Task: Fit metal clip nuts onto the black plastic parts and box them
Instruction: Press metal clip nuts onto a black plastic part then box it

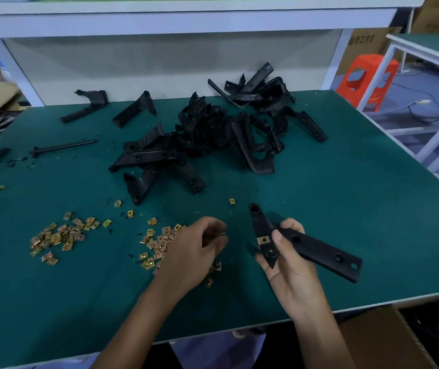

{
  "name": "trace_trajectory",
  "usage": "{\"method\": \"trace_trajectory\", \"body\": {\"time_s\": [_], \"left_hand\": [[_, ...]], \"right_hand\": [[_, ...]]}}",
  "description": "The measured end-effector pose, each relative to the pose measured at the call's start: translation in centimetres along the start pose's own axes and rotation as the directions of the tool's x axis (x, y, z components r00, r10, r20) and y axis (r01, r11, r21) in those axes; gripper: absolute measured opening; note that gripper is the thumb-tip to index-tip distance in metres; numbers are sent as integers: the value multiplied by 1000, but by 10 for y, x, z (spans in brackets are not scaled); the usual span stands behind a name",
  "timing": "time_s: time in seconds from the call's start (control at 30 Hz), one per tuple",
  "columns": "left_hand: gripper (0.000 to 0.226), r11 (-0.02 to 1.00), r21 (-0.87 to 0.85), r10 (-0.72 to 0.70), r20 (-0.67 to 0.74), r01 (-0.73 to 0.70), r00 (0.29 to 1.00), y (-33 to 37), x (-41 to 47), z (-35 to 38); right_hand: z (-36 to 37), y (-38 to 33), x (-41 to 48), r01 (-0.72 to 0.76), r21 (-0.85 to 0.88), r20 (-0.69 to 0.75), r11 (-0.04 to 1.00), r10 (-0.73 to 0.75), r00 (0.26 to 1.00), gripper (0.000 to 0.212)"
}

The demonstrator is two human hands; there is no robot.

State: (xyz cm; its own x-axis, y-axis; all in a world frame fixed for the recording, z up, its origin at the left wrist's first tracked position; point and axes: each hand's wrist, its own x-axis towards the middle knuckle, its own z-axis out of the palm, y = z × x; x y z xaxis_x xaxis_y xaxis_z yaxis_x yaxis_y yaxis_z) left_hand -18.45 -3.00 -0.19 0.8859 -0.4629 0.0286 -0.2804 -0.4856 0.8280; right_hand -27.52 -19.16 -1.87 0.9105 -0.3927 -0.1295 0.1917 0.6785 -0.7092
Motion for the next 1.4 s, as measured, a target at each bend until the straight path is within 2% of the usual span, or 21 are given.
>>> {"method": "trace_trajectory", "body": {"time_s": [0.1, 0.2, 0.27, 0.33, 0.43, 0.6, 0.77, 0.93, 1.13, 1.23, 1.33, 1.4], "left_hand": [[16, 925, -366, -107, 4, 101, 994, 15, -10, -1], [10, 699, -677, -224, 99, 230, 970, 30, -18, -2], [11, 541, -789, -245, 183, 291, 952, 38, -21, -3], [24, 421, -844, -245, 246, 332, 938, 43, -23, -5], [23, 340, -862, -241, 306, 376, 921, 47, -25, -8], [37, 314, -843, -248, 371, 436, 895, 50, -28, -10], [20, 300, -836, -235, 401, 459, 885, 49, -30, -16], [19, 213, -850, -242, 431, 481, 869, 52, -30, -16], [16, 188, -856, -269, 427, 482, 863, 53, -31, -15], [17, 243, -849, -271, 404, 468, 874, 50, -31, -17], [22, 353, -822, -249, 378, 447, 892, 47, -32, -21], [17, 441, -787, -224, 369, 432, 902, 47, -31, -24]], "right_hand": [[2, -1, -5, -21, 13, 49, 1000, 20, 999, 23], [5, -2, -9, -8, 18, 110, 1000, 6, 994, 29], [9, -4, -10, 7, 7, 138, 1000, -8, 990, 33], [11, -6, -10, 23, -24, 158, 999, -19, 987, 35], [13, -10, -10, 42, -59, 183, 997, -31, 983, 37], [16, -15, -10, 63, -99, 240, 993, -38, 970, 47], [17, -22, -11, 78, -102, 287, 992, -45, 957, 44], [19, -25, -11, 93, -144, 281, 985, -49, 958, 46], [22, -25, -12, 107, -194, 288, 975, -47, 956, 46], [20, -24, -12, 117, -263, 256, 958, -47, 965, 42], [19, -25, -14, 124, -326, 256, 937, -39, 966, 39], [17, -23, -15, 115, -350, 259, 930, -22, 966, 40]]}}
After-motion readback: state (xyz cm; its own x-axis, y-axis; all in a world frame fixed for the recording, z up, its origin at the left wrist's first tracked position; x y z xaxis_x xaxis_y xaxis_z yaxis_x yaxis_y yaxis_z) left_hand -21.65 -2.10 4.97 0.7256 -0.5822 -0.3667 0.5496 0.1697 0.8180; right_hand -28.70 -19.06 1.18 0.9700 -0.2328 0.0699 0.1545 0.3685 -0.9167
